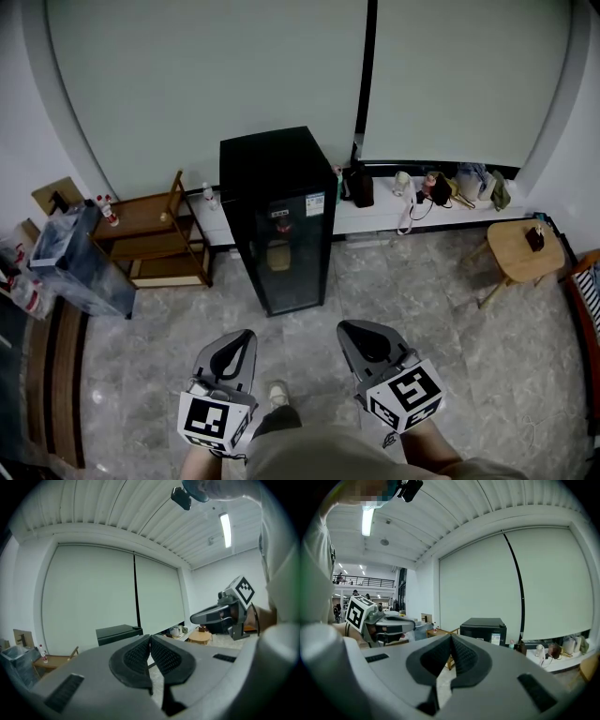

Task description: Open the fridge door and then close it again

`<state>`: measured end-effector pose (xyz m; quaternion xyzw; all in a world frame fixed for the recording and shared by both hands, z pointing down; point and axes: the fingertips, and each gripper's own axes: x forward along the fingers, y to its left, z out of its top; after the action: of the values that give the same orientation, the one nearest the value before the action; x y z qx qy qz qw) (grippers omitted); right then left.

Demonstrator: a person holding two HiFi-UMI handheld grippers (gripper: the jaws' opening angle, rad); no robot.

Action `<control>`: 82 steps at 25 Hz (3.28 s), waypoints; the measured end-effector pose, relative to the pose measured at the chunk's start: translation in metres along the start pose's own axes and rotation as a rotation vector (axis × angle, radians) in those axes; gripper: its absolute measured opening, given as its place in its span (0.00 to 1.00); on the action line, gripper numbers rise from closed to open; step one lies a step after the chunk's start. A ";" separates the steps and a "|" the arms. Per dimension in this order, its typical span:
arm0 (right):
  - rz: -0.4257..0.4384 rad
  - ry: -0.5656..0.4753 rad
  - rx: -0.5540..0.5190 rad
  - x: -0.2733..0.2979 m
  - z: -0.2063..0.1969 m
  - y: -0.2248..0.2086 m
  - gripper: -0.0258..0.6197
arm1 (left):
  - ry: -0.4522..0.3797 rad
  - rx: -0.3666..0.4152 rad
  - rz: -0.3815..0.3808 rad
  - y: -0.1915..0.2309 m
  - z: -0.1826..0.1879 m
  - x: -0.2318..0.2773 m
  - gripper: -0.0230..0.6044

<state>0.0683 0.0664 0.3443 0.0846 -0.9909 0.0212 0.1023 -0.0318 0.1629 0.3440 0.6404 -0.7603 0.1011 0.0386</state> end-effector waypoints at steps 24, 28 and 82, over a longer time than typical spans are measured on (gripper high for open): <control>-0.080 0.009 -0.007 0.207 0.053 0.012 0.03 | -0.036 -0.018 -0.066 0.213 -0.005 0.070 0.05; -0.081 0.001 0.001 0.225 0.055 0.007 0.04 | -0.038 -0.012 -0.072 0.226 -0.003 0.083 0.05; 0.102 -0.063 -0.041 0.372 0.097 -0.123 0.03 | -0.047 0.079 -0.232 0.319 -0.005 0.297 0.47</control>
<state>-0.2891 -0.1210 0.3295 0.0324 -0.9969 0.0036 0.0713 -0.3975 -0.0722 0.3720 0.7273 -0.6773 0.1106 0.0069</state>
